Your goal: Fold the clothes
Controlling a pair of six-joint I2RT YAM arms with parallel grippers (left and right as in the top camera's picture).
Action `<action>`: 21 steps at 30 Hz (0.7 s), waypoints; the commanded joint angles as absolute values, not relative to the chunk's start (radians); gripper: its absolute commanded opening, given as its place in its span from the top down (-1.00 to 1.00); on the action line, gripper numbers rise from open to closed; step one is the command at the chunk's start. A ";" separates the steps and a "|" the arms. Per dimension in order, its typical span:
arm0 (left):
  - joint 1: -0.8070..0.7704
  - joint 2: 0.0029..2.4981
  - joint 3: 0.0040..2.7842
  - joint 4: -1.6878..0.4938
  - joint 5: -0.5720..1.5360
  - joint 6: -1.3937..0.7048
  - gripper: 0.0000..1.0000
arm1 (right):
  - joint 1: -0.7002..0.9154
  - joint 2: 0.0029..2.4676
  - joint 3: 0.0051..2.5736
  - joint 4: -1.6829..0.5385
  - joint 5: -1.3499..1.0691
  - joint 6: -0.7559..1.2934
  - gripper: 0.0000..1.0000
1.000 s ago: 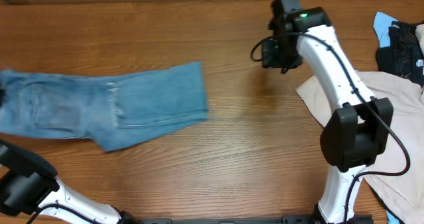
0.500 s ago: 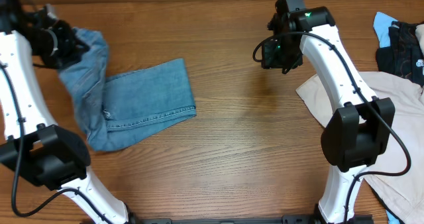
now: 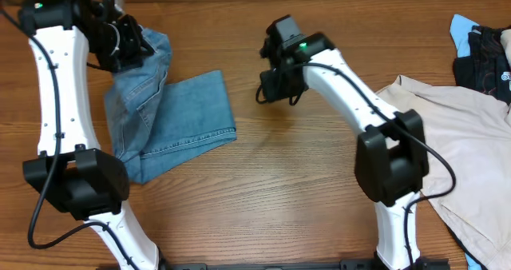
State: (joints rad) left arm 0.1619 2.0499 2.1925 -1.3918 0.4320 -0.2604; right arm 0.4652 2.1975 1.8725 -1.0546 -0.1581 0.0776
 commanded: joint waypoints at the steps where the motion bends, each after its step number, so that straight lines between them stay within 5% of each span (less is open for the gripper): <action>1: 0.107 2.041 2.210 -1.388 0.384 -0.278 0.92 | 0.470 2.228 1.864 -1.052 -0.162 0.072 0.17; 5: 0.057 2.042 2.197 -1.380 0.349 -0.278 0.79 | 0.470 2.230 1.864 -1.056 -0.162 0.075 0.17; 7: 0.033 2.042 2.194 -1.380 0.340 -0.278 0.30 | 0.470 2.230 1.864 -1.071 -0.162 0.075 0.17; 8: 0.027 2.042 2.194 -1.379 0.340 -0.277 0.21 | 0.470 2.230 1.864 -1.074 -0.162 0.075 0.17; 21: 0.026 2.042 2.194 -1.395 0.199 -0.277 0.20 | 0.469 2.229 1.866 -1.109 -0.219 0.052 0.16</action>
State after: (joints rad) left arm 0.0212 2.0499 2.1921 -1.3827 0.3256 -0.2707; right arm 0.4717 2.2303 1.8648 -1.0962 -0.1619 0.0772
